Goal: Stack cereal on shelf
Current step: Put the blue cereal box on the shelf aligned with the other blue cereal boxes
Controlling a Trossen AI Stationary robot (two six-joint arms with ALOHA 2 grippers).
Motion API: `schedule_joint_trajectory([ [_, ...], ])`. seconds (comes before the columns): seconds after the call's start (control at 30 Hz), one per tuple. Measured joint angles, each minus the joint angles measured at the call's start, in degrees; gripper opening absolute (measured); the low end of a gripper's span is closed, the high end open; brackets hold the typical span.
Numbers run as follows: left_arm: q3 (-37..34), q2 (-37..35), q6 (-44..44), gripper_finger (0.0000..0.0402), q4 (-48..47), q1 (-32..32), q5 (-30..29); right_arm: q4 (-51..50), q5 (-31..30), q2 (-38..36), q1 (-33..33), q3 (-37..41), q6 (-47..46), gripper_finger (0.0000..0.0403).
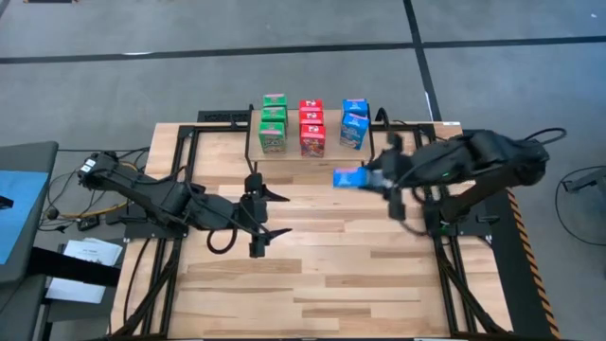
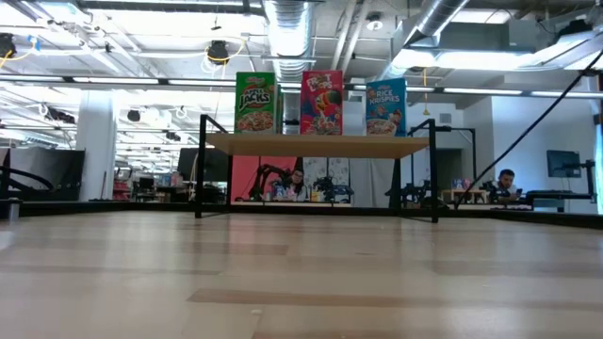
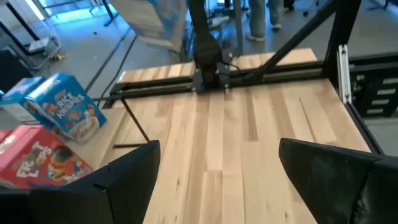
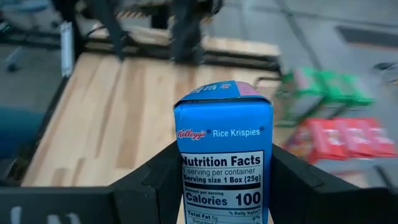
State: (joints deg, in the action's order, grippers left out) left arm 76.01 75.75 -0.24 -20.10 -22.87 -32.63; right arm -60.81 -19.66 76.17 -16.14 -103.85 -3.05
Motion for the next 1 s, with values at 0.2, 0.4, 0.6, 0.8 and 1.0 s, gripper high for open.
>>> schedule_joint_trajectory([
  [0.2, 0.04, -0.12, -0.01, 0.0318, -0.30, 0.00, 0.23, 0.33, -8.51, -6.02, -1.72, 2.21, 0.58, 0.0205],
  [0.4, 0.04, -0.12, -0.03, 0.0318, -0.26, 0.00, 0.30, 5.36, -14.06, -14.21, -3.31, 14.95, -0.81, 0.0205],
  [0.6, 0.04, -0.12, -0.27, 0.0318, -0.40, -0.02, 0.30, 19.89, -18.60, -24.67, -3.22, 34.04, -1.41, 0.0205],
  [0.8, 0.04, -0.12, -0.27, 0.0318, -1.30, -0.02, 0.32, 36.71, -19.65, -33.70, -3.20, 52.05, -1.01, 0.0205],
  [1.0, 0.03, -0.12, -0.27, 0.0318, -1.46, -0.02, 0.31, 56.97, -22.50, -38.02, -0.91, 66.87, 4.63, 0.0205],
])
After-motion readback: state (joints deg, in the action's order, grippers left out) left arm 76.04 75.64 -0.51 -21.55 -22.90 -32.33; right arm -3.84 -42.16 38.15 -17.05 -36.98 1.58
